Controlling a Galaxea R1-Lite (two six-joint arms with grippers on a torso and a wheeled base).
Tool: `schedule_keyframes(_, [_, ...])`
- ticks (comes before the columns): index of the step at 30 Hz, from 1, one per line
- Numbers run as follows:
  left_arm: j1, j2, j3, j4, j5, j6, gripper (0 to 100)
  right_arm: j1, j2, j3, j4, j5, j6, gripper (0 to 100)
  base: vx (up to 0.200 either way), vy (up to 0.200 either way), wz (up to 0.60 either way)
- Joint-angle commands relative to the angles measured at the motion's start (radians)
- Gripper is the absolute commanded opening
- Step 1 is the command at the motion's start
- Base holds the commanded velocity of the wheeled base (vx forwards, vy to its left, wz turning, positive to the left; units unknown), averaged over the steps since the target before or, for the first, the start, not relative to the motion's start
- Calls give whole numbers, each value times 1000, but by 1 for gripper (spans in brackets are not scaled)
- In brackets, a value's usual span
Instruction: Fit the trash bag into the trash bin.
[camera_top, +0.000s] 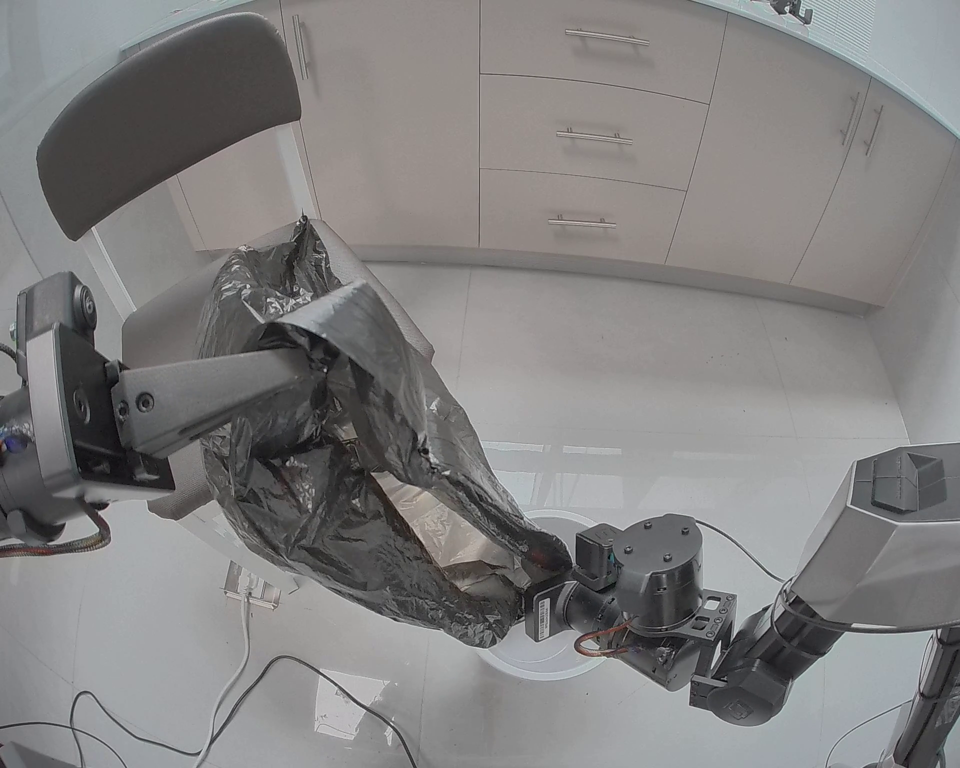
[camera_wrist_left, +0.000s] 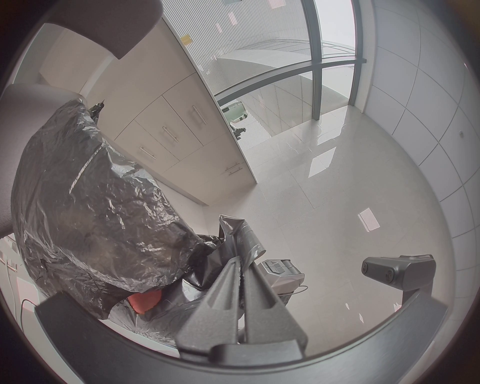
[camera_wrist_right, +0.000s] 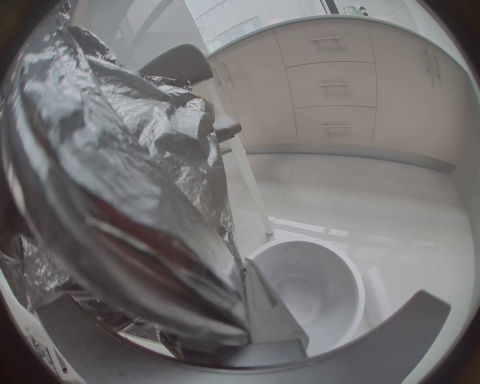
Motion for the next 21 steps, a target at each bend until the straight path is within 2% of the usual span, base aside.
schedule_keyframes(1, [1, 0, 11, 1, 0, -1, 0, -1, -64, 51, 2, -2, -4, 0, 0, 0, 0])
schedule_keyframes(6, [0, 0, 22, 1, -2, 0, 0, -7, -146, 132, 16, 6, -38, 0, 0, 0, 0])
schedule_keyframes(11, [-66, 24, 67, 1, -3, 0, 0, -54, -300, 224, 92, 47, -96, 0, 0, 0, 0])
schedule_keyframes(13, [-79, 38, 70, 1, -2, 0, 0, -67, -350, 221, 180, 95, -101, 0, 0, 0, 0])
schedule_keyframes(15, [-94, 64, 70, 9, 0, -1, 0, -97, -455, 181, 431, 185, -94, 0, 0, 0, 0])
schedule_keyframes(21, [-118, 139, 94, 13, 3, -3, 0, -143, -646, 1, 870, 331, -25, 0, 0, 0, 0])
